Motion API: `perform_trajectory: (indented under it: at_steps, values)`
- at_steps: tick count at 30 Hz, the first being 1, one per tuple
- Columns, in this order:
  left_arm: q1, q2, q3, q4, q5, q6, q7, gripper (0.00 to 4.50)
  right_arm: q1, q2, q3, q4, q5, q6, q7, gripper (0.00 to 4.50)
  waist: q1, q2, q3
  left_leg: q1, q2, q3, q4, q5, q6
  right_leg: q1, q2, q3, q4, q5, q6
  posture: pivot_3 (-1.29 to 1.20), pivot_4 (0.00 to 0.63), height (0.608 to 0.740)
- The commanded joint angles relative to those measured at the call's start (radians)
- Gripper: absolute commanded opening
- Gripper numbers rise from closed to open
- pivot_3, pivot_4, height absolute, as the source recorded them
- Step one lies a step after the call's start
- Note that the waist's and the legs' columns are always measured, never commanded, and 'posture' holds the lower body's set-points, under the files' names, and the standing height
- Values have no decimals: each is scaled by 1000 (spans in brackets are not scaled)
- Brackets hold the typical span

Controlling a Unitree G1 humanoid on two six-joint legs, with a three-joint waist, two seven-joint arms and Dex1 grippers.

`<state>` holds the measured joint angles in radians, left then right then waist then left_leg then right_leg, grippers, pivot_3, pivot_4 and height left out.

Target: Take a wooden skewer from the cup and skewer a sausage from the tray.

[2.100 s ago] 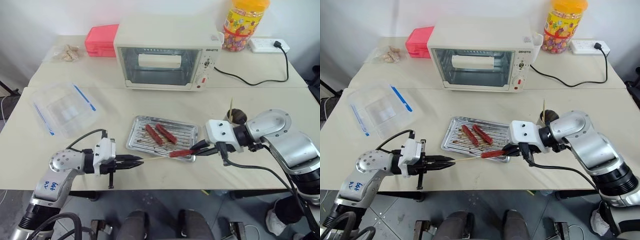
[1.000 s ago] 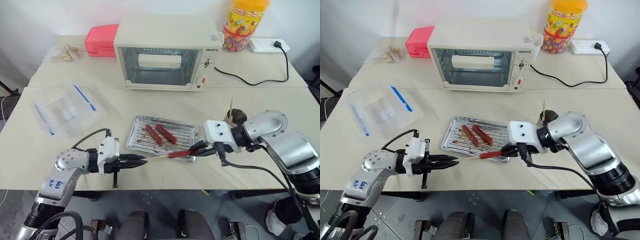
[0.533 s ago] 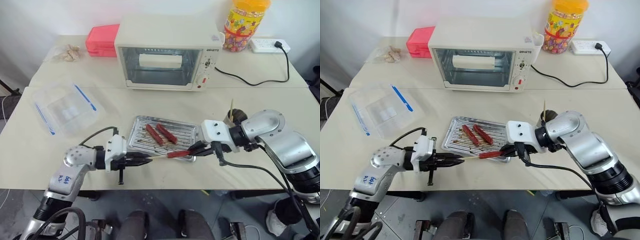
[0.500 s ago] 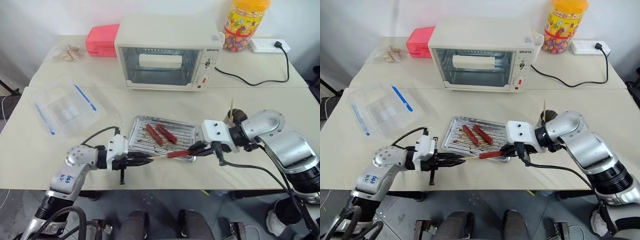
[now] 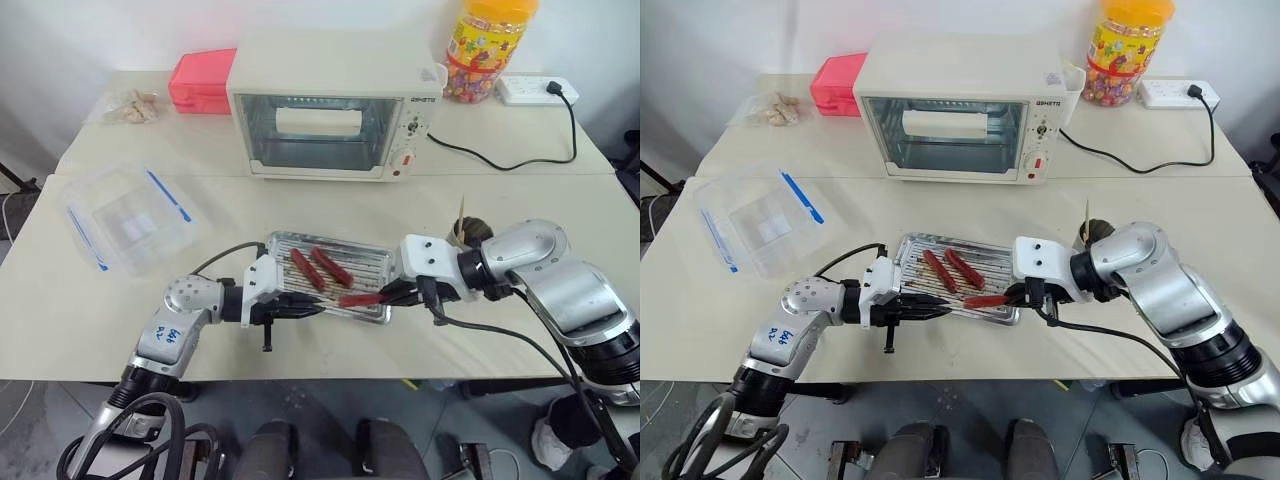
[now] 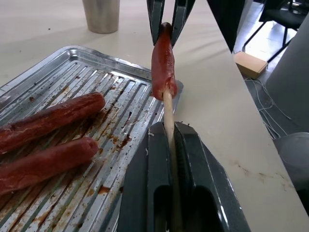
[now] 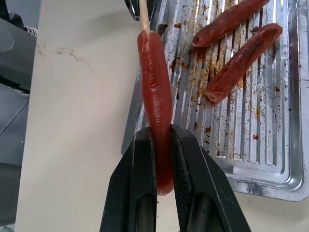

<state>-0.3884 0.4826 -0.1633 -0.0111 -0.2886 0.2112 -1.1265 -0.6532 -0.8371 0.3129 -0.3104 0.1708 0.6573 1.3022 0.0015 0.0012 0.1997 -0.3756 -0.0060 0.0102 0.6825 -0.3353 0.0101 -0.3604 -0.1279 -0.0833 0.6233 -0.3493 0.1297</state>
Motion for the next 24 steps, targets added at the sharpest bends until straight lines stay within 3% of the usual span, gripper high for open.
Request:
perform_trajectory:
  at_steps: [1, 2, 5, 9, 15, 17, 19, 24]
  values:
    - [13, -17, -16, -54, -14, -14, 8, 0, -15, 41, 5, -95, 84, -5, 31, 246, 0, 0, 0, 0, 0, 0, 0, 0, 0, 0, 0, 0, 0, 0, 0, 0, 150, 740]
    - [24, -10, -4, -60, -17, -18, 8, 0, -8, 31, -1, -95, 87, -1, 37, 246, 0, 0, 0, 0, 0, 0, 0, 0, 0, 0, 0, 0, 0, 0, 0, 0, 150, 740]
    - [66, 14, 51, -89, -47, -36, 4, 0, 16, 3, -28, -84, 93, -46, 59, 1075, 0, 0, 0, 0, 0, 0, 0, 0, 0, 0, 0, 0, 0, 0, 0, 0, 150, 740]
    - [134, 53, 121, -121, -87, -77, -16, 0, 48, -43, -68, -74, 126, -87, 93, 2382, 0, 0, 0, 0, 0, -1, 0, 0, 0, 0, -1, 0, 0, 0, 0, 0, 150, 740]
    - [331, 163, 344, -199, -198, -104, -33, 0, 97, -75, -195, -10, 206, -196, 128, 4399, -4, 0, 0, 0, 1, -1, 0, 0, 0, 1, -3, 0, -2, 0, 0, 0, 150, 740]
    - [388, 179, 413, -220, -233, -92, -17, 0, 125, -68, -235, 4, 241, -229, 138, 4455, -3, 0, 0, 0, 1, -1, -1, 0, 0, 1, -4, 0, -2, 0, 0, 0, 150, 740]
    - [468, 158, 545, -254, -290, -60, 69, 0, 169, 39, -351, 20, 384, -213, 71, 4455, -2, -2, 0, 0, 1, -1, 0, 0, 0, 2, -4, 0, -2, 0, 0, 0, 150, 740]
    - [554, 19, 752, -334, -372, -36, 355, 0, 288, 191, -483, 15, 463, -326, -21, 4455, 7, -3, 0, 1, 1, -4, -1, 0, 0, 4, -5, 1, -3, 0, 0, 0, 150, 740]
